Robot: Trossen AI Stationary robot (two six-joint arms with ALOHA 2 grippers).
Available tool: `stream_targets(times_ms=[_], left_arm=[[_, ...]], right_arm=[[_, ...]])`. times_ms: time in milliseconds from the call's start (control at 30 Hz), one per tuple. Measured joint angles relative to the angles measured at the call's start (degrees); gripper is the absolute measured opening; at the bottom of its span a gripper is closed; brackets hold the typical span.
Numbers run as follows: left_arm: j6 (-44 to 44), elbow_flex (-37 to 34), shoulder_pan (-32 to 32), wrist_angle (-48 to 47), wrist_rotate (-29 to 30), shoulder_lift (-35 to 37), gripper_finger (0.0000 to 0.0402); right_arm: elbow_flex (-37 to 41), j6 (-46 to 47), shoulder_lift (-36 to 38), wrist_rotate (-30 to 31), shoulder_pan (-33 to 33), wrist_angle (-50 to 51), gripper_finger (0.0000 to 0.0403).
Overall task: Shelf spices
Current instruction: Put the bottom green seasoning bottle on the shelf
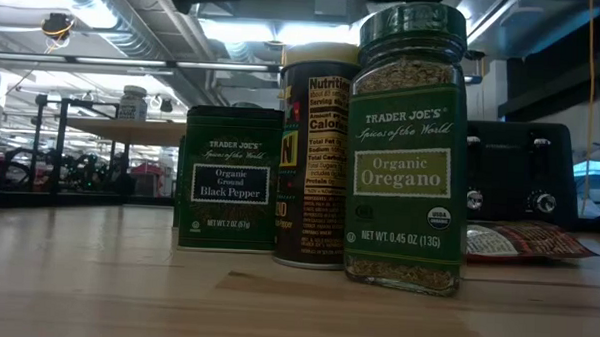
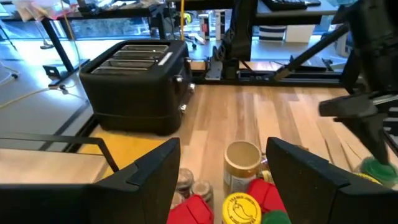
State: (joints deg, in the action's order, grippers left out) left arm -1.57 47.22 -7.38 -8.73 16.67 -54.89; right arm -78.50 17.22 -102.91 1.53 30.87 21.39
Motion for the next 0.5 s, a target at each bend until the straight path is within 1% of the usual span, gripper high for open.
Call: stream_targets(times_ms=[100,267,400,500], left_arm=[[-2.04,0.00,-1.42,-1.07,0.48,0.00,0.0233],[-3.60,0.00,-3.15,-2.20,0.51,0.00,0.0233],[-4.68,-0.02,-4.10,-3.39,0.54,-0.02,0.0233],[-5.47,-0.02,-4.74,-4.09,0.61,0.00,0.0233]], right_arm=[[0.01,3.86,-1.67,3.78,1.18,-0.32,0.0376],[0.02,12.36,-2.95,9.42,1.14,2.91,0.0369],[0.02,17.98,-4.60,9.78,1.00,2.78,0.0345],[0.02,21.14,-5.93,8.25,1.05,1.76,0.0326]])
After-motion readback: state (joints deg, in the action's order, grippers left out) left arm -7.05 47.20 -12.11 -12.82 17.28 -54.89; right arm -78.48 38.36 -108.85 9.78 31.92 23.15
